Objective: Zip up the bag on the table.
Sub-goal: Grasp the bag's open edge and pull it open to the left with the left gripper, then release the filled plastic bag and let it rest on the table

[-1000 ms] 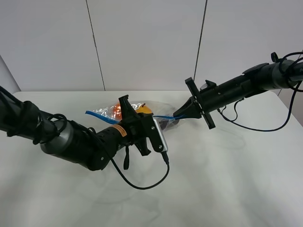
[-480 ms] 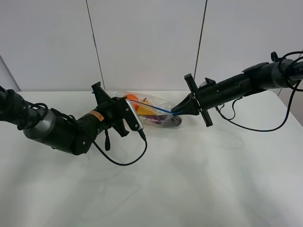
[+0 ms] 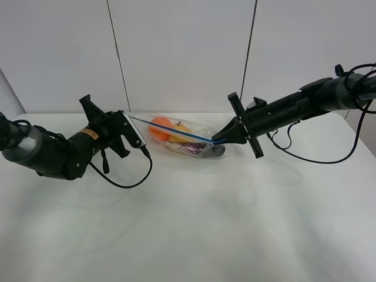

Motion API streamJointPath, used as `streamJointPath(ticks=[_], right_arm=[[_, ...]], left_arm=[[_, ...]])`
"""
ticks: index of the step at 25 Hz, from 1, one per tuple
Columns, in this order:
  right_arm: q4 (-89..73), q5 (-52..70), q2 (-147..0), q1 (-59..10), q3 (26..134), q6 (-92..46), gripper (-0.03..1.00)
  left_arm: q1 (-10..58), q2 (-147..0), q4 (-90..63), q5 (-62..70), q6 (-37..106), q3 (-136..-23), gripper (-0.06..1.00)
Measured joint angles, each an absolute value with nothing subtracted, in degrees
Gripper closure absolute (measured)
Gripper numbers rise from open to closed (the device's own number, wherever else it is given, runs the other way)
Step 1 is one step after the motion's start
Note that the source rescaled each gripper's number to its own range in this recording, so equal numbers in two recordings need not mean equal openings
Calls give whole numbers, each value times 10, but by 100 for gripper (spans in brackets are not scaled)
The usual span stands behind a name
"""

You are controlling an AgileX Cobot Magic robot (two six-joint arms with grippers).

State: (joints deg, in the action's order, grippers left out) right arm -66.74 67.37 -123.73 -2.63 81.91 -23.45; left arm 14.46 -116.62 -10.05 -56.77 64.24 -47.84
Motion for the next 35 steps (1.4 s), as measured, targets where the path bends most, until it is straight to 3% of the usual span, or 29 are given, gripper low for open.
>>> streamJointPath(ticks=[12,15,20,22,28,35], right_arm=[[-675,674,-1237,-28,819,-233,97],[-638,681,-1238,-24,818,-233,97],[-631,685,-1237,-22,818,-233,97],[-630,685,-1237,-22,818,-233,97],[-630,685,-1237,-22,818,-233,97],[-630,685,-1237,-22,818,-233,97]], left_arm=[[113,-1166,-70,-568,638,-478,92],[96,-1166,-98,-577,601,-478,76],[87,-1166,-102,-577,504,-478,17],[76,-1166,-103,-577,462,-478,3],[28,-1165,-141,-559,340,-480,-5],[6,-1129,-155,-266,269,-574,-6]])
